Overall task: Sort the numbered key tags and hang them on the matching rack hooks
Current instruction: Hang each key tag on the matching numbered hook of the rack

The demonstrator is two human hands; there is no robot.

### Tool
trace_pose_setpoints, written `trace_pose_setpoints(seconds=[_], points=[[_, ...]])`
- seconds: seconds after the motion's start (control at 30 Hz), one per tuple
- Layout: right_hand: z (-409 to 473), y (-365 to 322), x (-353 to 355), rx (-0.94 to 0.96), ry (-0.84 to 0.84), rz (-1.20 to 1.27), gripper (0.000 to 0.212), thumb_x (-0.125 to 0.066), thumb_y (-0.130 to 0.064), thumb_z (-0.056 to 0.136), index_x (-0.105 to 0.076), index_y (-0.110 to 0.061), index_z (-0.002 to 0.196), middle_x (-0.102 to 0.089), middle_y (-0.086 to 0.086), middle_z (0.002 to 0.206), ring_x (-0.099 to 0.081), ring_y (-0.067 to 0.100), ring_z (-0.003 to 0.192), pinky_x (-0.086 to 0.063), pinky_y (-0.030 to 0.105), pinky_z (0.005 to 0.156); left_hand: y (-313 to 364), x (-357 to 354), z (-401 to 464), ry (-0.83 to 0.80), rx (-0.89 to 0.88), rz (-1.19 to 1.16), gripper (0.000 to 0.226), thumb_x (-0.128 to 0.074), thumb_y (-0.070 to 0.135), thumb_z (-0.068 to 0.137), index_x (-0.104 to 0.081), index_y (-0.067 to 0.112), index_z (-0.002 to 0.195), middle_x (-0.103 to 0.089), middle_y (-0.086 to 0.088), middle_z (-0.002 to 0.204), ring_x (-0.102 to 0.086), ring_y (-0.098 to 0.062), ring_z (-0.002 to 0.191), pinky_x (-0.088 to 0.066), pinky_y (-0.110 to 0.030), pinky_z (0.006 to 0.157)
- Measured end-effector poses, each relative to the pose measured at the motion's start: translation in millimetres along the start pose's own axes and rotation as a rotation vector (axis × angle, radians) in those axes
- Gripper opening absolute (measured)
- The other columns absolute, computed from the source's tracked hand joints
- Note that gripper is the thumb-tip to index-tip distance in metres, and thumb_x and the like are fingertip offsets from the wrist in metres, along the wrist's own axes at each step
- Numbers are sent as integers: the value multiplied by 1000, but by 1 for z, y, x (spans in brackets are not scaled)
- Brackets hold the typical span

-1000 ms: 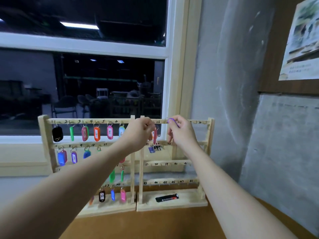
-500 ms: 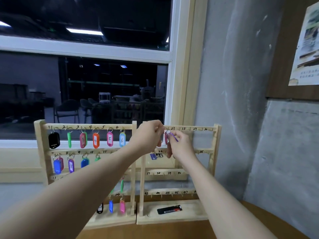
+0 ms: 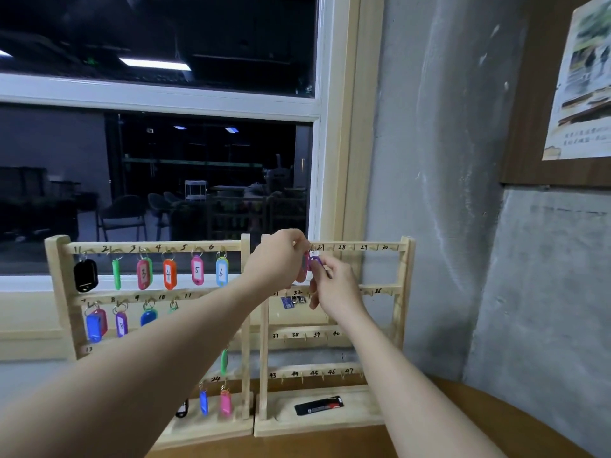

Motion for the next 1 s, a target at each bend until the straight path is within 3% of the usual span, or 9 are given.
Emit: trace_pose_setpoints(seconds=[0.13,0.27,0.37,0.47,0.6,0.67,0.8,1.0], points=[[-2,2,-1,-45,0,13,34,-43,-27,108,-64,-12,86,-56,9,64,-56,23,43,-35,21,39,-3,-3,2,17,26,119,29,-38,26,101,-59,24,81,-69,-2,67,-63,-18,66,-59,-35,61],[-9,8,0,-144,-22,39,35,-44,-32,108,-64,-7,94,-60,10,70,-59,25,45,-30,18,35,-4,-4,-2,42,20,202,29,-36,25,103,-53,20,80,-63,-5,76,-57,-25,87,-55,-39,67],[-25,22,3,-220,-56,-2,36,-40,-27,109,-65,-4,96,-60,7,65,-58,24,46,-36,20,36,-7,-6,-11,17,21,236,23,-35,20,100,-49,24,82,-66,-3,78,-63,-26,76,-52,-36,62],[-45,33,13,-226,-82,-116,32,-40,-18,108,-64,-8,88,-62,5,58,-57,18,41,-48,26,46,-9,-9,-26,-29,28,269,19,-36,16,96,-52,26,89,-69,1,77,-65,-24,72,-57,-39,66],[-79,41,45,-248,-86,-213,33,-45,-27,108,-67,-10,90,-61,1,59,-59,13,42,-43,20,43,-3,-11,-57,-76,-5,273,19,-37,21,101,-56,22,98,-70,2,76,-67,-22,67,-58,-38,66],[-97,47,67,-284,-44,-187,32,-48,-27,107,-68,-11,87,-62,1,59,-59,16,44,-44,22,45,6,-19,-78,-125,-31,259,21,-39,25,104,-58,23,97,-70,2,78,-66,-18,67,-55,-33,61],[-150,63,112,-355,45,-161,37,-50,-27,106,-67,-8,78,-57,1,55,-51,17,44,-36,22,42,22,-65,-132,-275,-86,251,22,-44,24,98,-64,16,92,-71,-3,81,-68,-27,75,-59,-39,69],[-276,103,211,-371,180,-402,35,-62,-25,100,-66,-13,67,-58,0,55,-48,7,50,-36,26,54,49,-174,-240,-610,-205,245,20,-52,32,96,-67,20,92,-71,-4,95,-67,-29,93,-53,-35,75]])
Point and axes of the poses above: each hand's wrist, its own z-axis towards the middle knuckle, its own x-axis out of the back of the hand, y = z × x, the point moved 8 cm from there along z, towards the middle knuckle
